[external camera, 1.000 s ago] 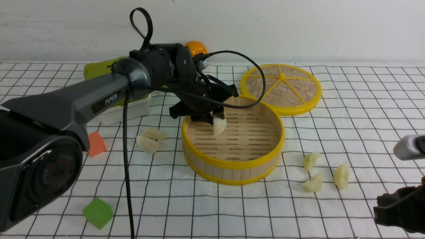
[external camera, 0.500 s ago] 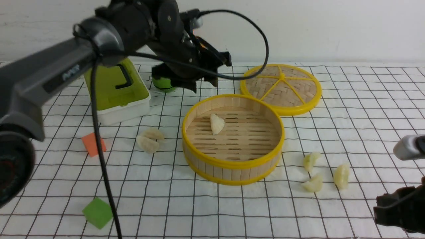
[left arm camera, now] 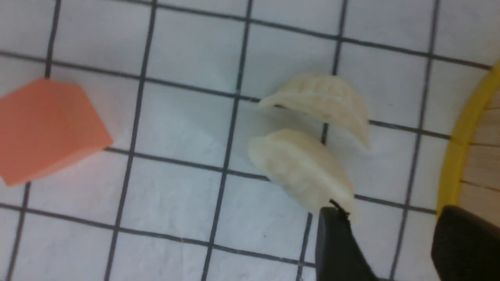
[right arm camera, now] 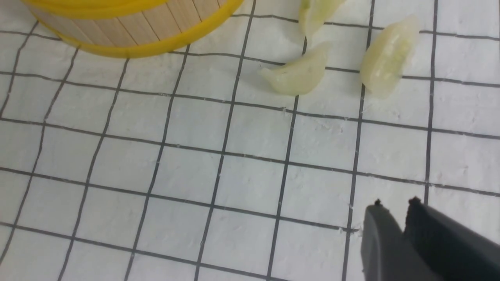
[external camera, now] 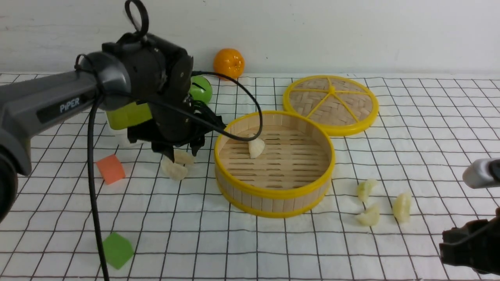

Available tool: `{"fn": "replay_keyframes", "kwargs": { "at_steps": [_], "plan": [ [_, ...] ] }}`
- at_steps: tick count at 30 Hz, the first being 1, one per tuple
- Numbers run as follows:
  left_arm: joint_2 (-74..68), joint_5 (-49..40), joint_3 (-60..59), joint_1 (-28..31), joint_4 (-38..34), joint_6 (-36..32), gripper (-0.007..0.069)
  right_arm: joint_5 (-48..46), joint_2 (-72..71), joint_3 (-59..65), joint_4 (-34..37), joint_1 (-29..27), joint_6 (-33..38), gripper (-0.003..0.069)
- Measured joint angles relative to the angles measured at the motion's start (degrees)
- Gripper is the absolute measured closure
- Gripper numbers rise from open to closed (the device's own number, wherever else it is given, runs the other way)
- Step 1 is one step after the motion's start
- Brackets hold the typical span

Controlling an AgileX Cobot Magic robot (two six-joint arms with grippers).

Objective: Put the dumplings into the steamer on the table with the white tablecloth.
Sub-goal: 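Reach for and grasp a dumpling on the table with the left gripper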

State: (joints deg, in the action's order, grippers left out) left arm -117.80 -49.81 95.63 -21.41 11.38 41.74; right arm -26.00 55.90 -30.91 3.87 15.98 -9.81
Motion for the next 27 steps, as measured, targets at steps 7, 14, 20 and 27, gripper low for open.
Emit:
{"fn": "replay_keyframes", "kwargs": {
  "at_steps": [7,14,20,27],
  "plan": [
    [0.0,9.3,-4.5,2.7,1.1,12.0,0.0291,0.0,0.0,0.0,0.0,0.0,0.0,0.0556],
    [-2.5,10.5,-4.7,3.0,2.4,14.1,0.0291,0.0,0.0,0.0,0.4,0.0,0.0,0.0549],
    [-4.5,10.8,-4.7,3.0,2.9,12.6,0.0332,0.0,0.0,0.0,0.4,0.0,0.0,0.0546],
    [-3.8,10.1,-4.7,3.0,3.0,6.8,0.0411,0.0,0.0,0.0,0.5,0.0,0.0,0.0544]
  ]
}}
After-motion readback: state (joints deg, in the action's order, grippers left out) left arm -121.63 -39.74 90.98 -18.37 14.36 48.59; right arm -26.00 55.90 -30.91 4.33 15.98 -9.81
